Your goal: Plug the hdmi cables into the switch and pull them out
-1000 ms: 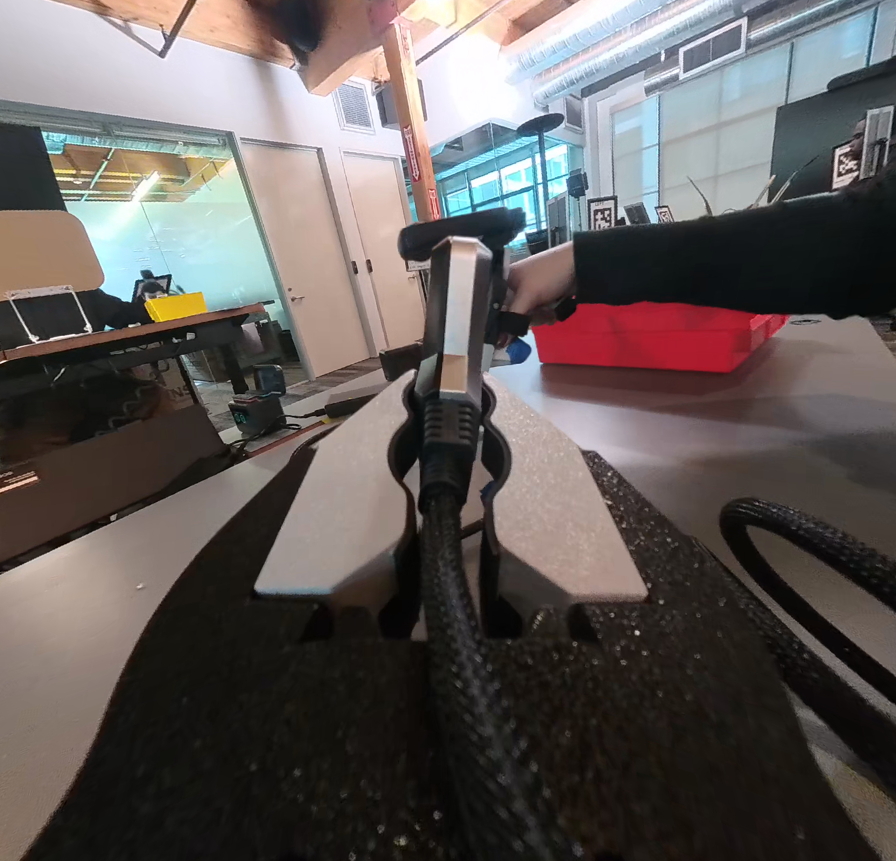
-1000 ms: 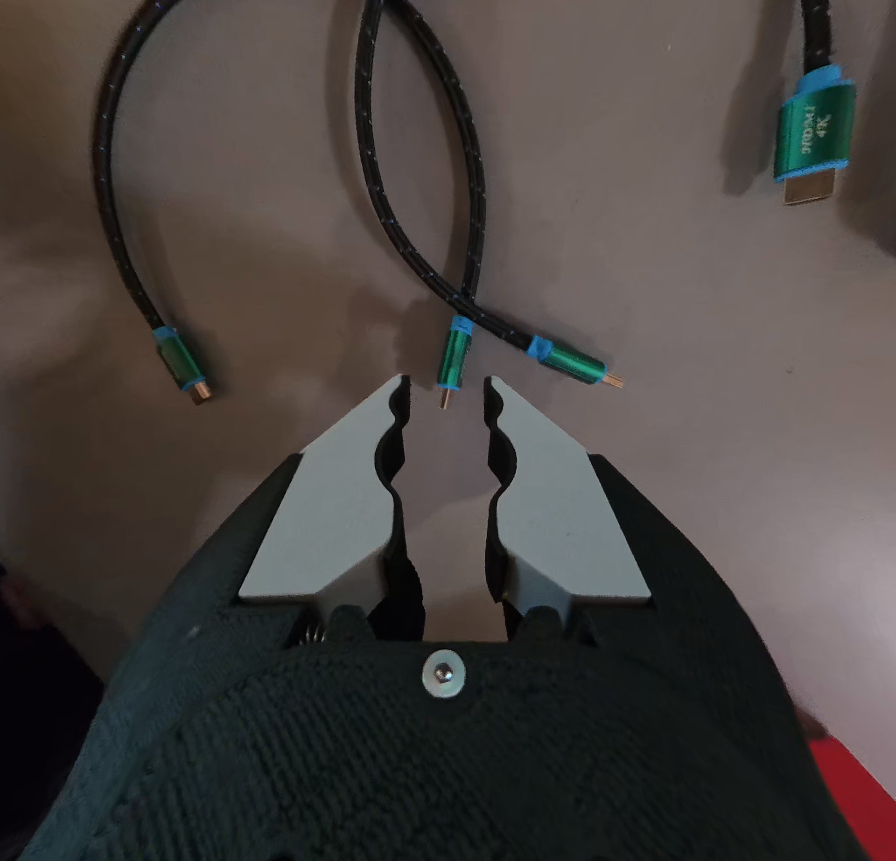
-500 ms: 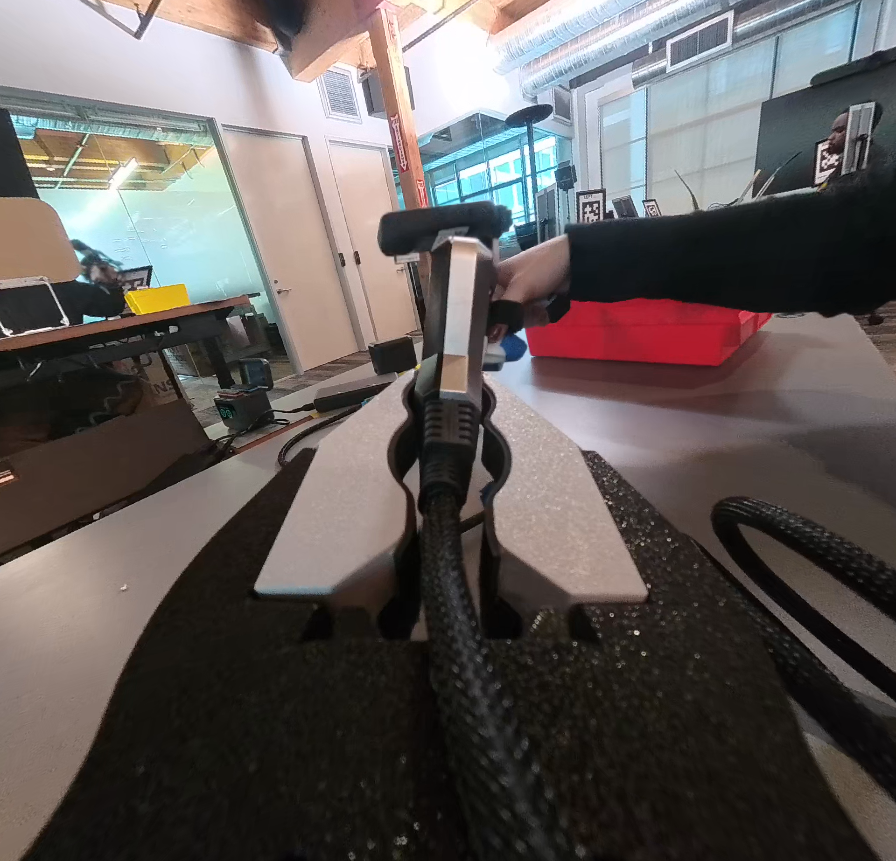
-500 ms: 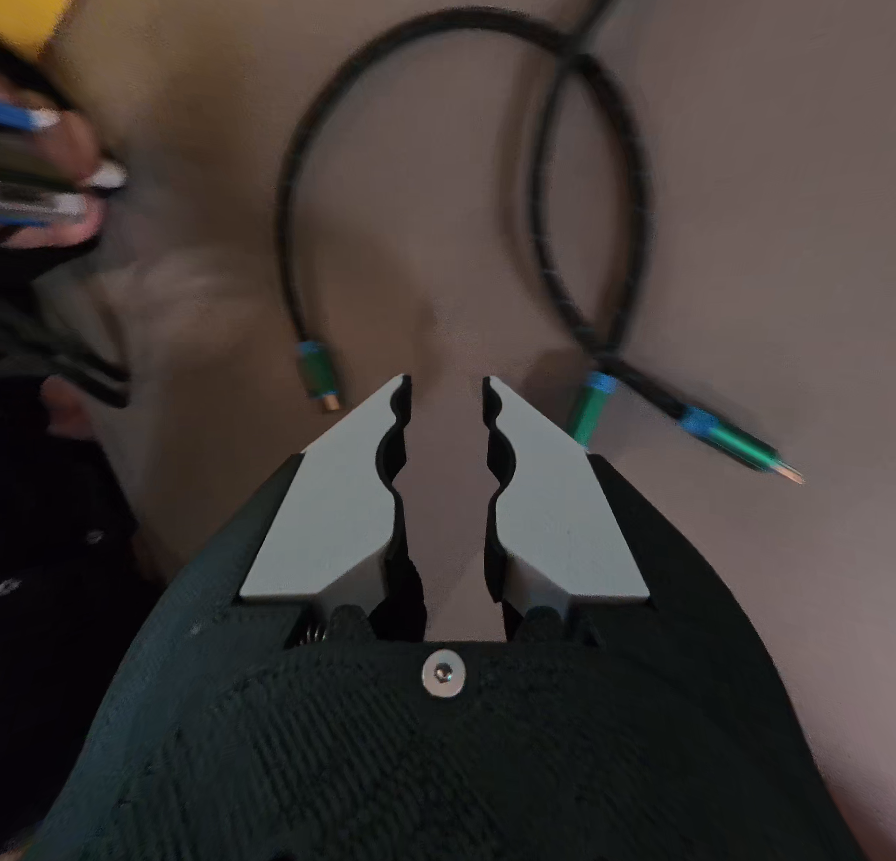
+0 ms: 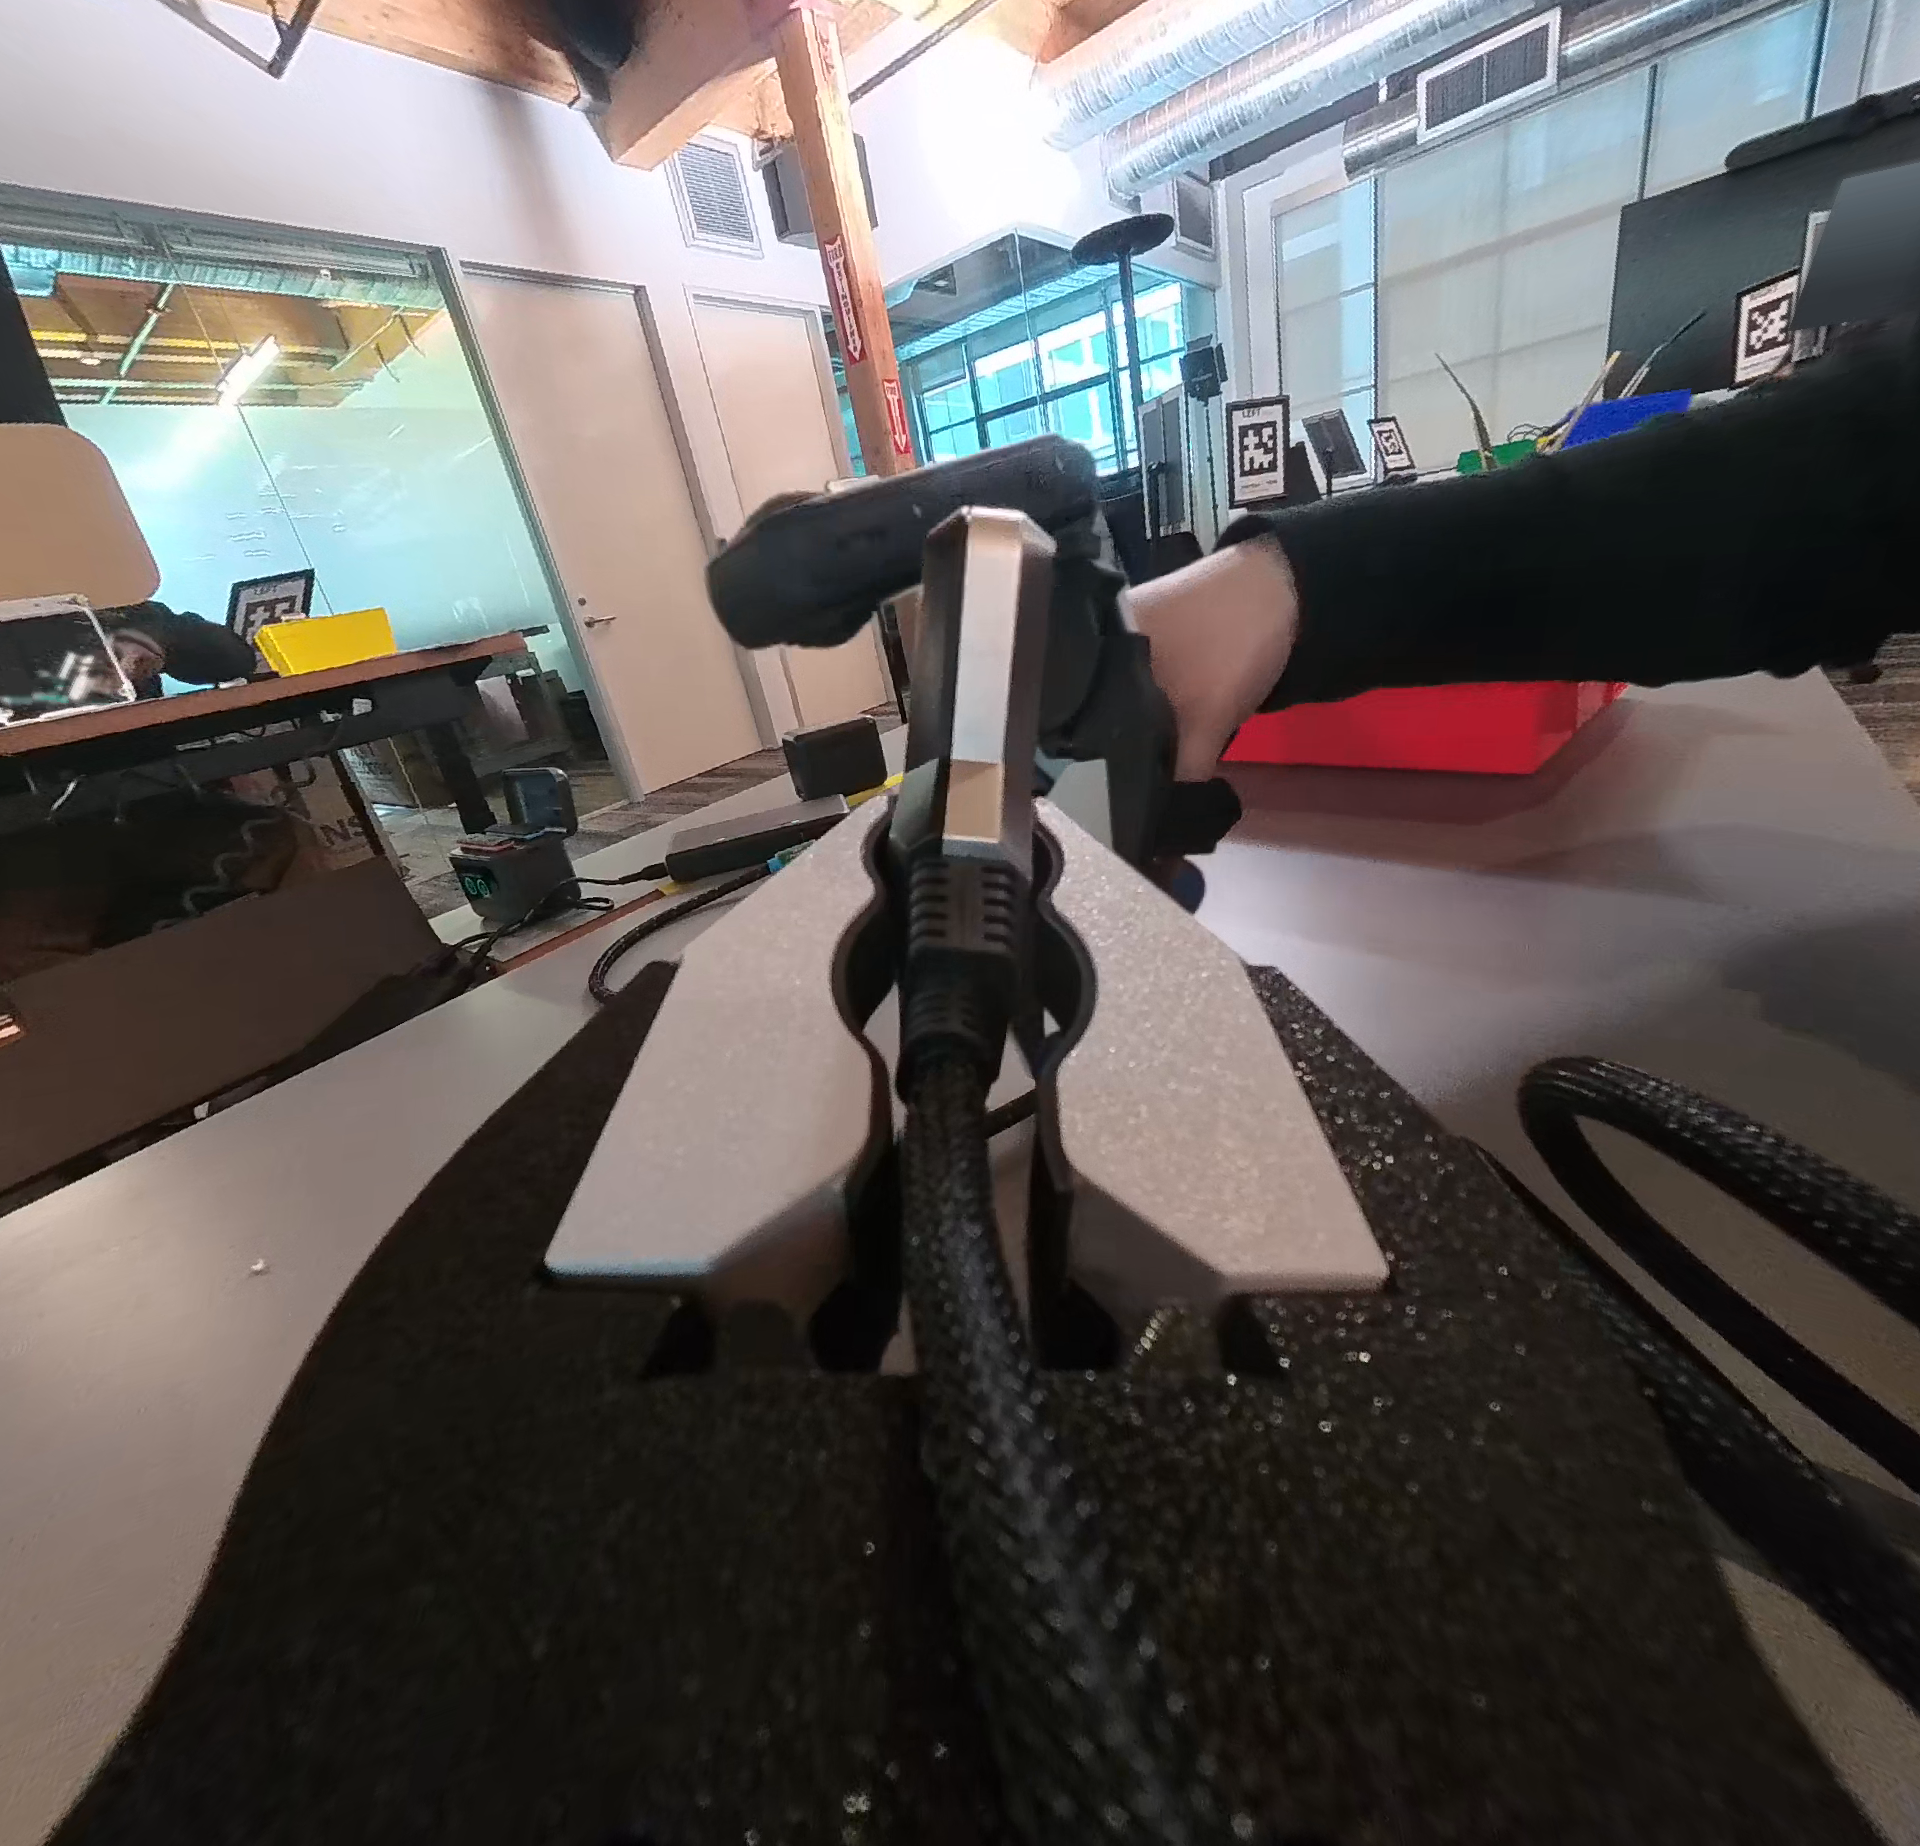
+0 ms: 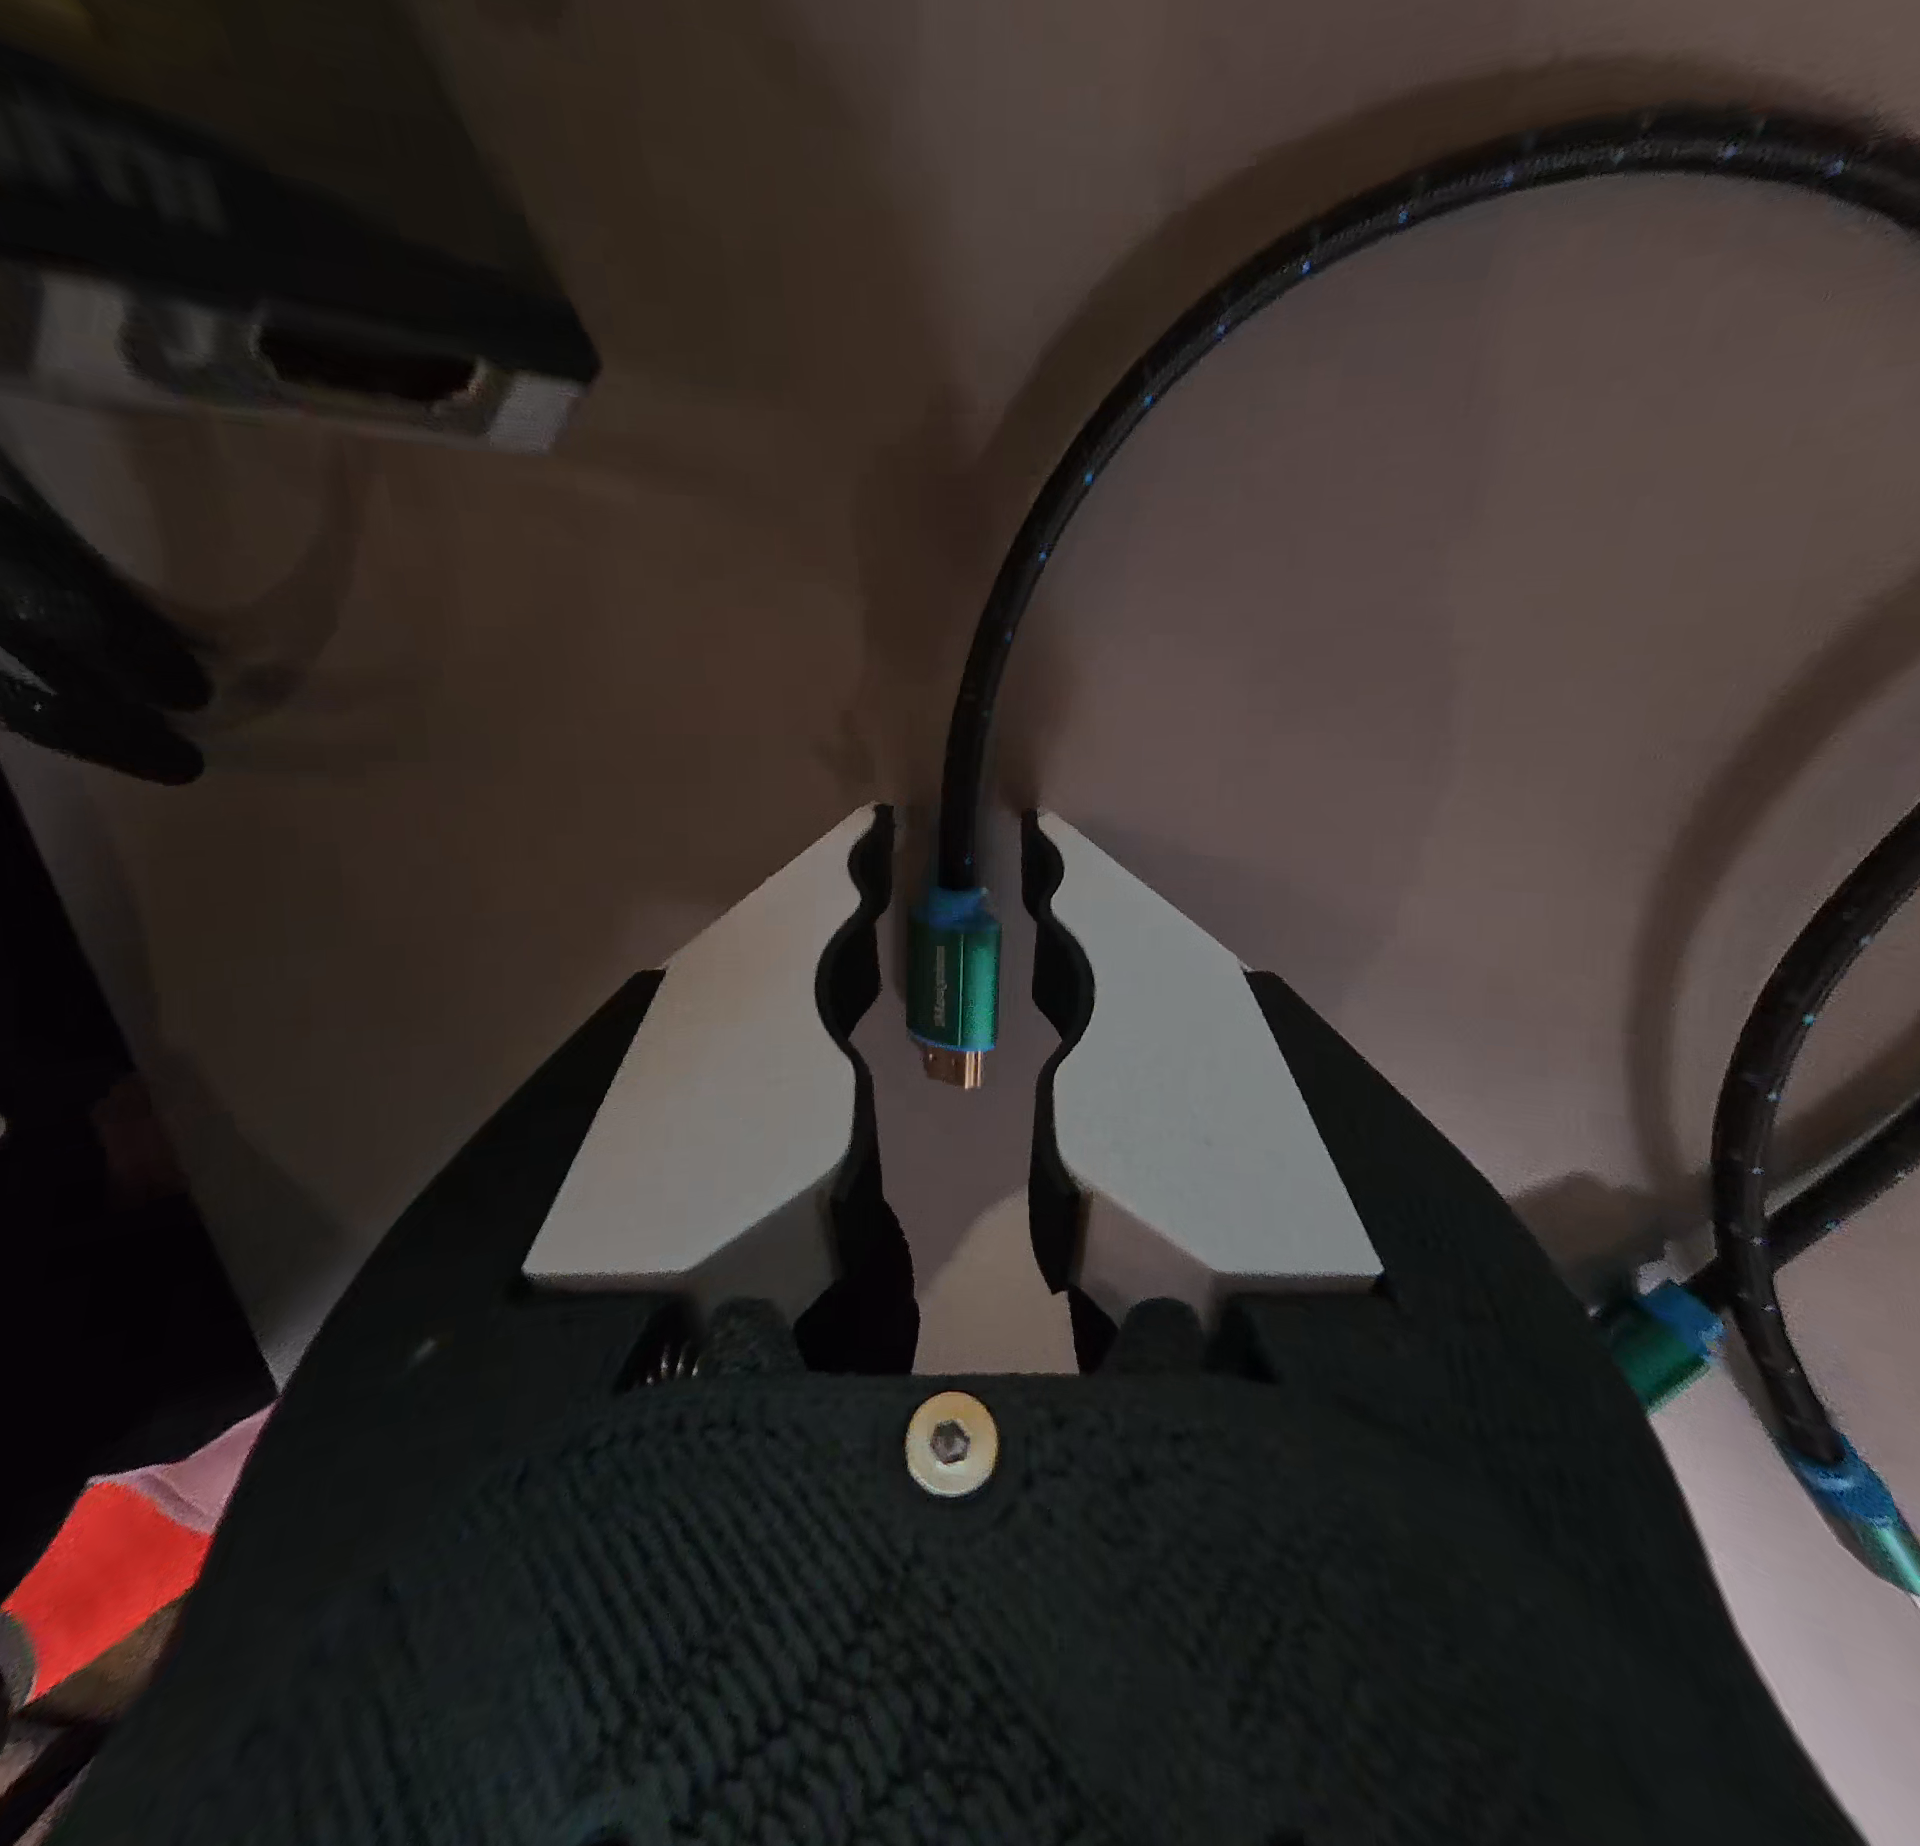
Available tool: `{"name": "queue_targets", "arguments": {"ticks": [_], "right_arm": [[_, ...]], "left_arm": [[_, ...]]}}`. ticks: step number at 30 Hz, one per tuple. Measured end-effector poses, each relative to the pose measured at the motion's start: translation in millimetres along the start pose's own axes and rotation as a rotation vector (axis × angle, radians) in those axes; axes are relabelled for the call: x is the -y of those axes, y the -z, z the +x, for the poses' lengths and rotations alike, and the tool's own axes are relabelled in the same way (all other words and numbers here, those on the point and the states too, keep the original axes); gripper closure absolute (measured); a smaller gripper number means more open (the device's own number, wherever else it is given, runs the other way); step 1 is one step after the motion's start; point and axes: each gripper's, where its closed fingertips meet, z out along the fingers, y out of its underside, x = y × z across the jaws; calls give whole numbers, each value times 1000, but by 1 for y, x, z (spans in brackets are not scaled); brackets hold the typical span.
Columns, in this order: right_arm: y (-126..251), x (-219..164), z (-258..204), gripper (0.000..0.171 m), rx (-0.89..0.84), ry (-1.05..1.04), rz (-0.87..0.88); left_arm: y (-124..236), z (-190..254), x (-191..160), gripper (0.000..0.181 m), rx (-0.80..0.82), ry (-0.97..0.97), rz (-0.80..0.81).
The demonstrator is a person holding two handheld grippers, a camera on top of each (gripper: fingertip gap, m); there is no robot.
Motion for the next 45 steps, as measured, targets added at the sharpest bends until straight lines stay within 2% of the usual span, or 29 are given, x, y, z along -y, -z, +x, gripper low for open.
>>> {"name": "queue_targets", "arguments": {"ticks": [2, 3, 6, 8, 11, 15, 19, 22, 27, 33, 40, 45], "right_arm": [[-2, 1, 2, 154, -15, 6, -24], [-2, 0, 1, 165, -1, 10, -41], [-2, 0, -1, 167, 42, -7, -12], [1, 6, 2, 167, 55, -45, 89], [29, 29, 7, 167, 135, -159, 421], [104, 52, 14, 167, 240, -258, 1013], [173, 44, 25, 167, 309, -382, 1548], [203, 31, 31, 167, 427, -503, 1809], [208, 24, 31, 167, 508, -541, 1905], [208, 14, 30, 167, 563, -534, 1982], [216, 4, 29, 167, 868, -600, 2109], [218, 1, 28, 167, 1012, -628, 2138]], "left_arm": [[0, 0, 0, 162, 0, -1, 0], [0, 0, 0, 162, 0, -1, 0], [0, 0, 0, 162, 2, -1, 0], [0, 0, 0, 162, 4, -2, 1], [1, -2, 2, 162, 16, -4, 8], [-1, -7, 8, 162, 44, 3, 36], [-15, -13, 25, 162, 72, 91, 132], [-32, -9, 30, 162, 57, 135, 176], [-60, 3, 23, 162, 35, 115, 171], [-66, 11, 23, 162, -5, 149, 199], [-62, 10, 31, 162, 9, 138, 232], [-65, 19, 32, 162, -15, 74, 214]]}}
